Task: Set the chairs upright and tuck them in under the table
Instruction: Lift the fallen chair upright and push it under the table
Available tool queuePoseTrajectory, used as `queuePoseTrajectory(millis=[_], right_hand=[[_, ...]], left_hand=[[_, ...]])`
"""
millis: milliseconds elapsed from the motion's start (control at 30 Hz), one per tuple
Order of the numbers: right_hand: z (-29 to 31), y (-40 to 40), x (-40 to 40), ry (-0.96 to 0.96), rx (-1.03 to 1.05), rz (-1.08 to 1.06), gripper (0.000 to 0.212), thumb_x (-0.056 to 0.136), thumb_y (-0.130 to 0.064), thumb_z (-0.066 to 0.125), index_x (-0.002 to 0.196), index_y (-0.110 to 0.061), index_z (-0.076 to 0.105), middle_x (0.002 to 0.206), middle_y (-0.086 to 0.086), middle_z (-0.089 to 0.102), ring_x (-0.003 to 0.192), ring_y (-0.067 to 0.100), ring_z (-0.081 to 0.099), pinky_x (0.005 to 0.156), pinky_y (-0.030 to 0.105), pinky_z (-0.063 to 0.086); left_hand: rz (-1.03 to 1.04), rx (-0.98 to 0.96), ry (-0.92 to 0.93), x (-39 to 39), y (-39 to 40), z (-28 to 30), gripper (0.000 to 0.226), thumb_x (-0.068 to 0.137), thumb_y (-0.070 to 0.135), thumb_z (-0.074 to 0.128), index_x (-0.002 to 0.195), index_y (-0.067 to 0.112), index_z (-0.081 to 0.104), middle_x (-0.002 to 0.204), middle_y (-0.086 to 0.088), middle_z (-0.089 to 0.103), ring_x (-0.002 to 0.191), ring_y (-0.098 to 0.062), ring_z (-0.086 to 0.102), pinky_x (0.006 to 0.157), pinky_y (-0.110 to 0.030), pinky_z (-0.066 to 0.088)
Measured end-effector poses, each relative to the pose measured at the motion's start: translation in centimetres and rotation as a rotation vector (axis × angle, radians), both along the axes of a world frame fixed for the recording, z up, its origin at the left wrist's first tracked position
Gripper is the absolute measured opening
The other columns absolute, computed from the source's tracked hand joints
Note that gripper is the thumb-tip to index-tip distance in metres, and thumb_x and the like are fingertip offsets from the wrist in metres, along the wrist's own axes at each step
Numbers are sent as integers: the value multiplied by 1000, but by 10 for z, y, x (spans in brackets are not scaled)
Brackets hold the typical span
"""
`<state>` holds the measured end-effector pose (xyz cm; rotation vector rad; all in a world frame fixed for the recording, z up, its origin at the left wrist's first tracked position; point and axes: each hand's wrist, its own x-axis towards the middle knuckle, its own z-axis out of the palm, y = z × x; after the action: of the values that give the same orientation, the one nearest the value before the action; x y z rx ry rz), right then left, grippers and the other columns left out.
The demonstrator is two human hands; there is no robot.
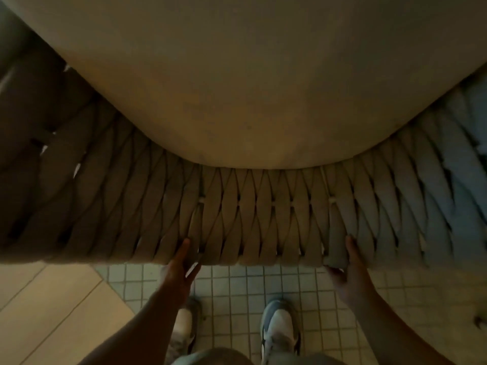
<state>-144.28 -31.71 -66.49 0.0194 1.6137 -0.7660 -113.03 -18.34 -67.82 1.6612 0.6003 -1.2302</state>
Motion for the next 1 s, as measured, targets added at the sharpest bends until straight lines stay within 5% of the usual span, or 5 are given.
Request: queuePoseTrajectory(millis=[267,400,500,733,1000], right_hand=[[203,28,-20,157,223,21,65,74,-52,72,127,-19,54,120,6,62,90,23,61,66,38,50],[298,18,-28,215,387,63,77,77,-55,68,135,-9,49,137,14,54,118,37,55,80,45,48],[362,12,-32,223,394,70,76,77,-52,69,133,-6,48,134,16,54,112,37,55,84,47,46],[465,-6,-35,187,180,113,54,82,-38,67,125,-10,53,110,10,60,95,30,57,75,41,48],[502,-84,8,172,-123,-57,56,83,-13,67,136,-10,48,132,14,58,116,33,59,94,54,48]], left_hand=[[-53,91,-46,-17,28,229,51,78,26,75,125,22,55,107,-3,70,100,-25,64,86,-41,50],[-63,136,-50,-28,32,323,38,73,24,80,106,17,63,101,-3,71,94,-26,65,75,-38,52],[-68,143,-114,-39,25,382,42,76,21,78,113,13,59,104,-11,68,80,-24,64,62,-32,50],[-170,175,-267,-44,1,469,40,77,22,77,109,3,60,82,-16,65,65,-26,63,38,-26,51],[-231,167,-443,-9,-82,493,46,62,51,72,91,17,65,89,-11,71,75,-26,67,54,-32,53]])
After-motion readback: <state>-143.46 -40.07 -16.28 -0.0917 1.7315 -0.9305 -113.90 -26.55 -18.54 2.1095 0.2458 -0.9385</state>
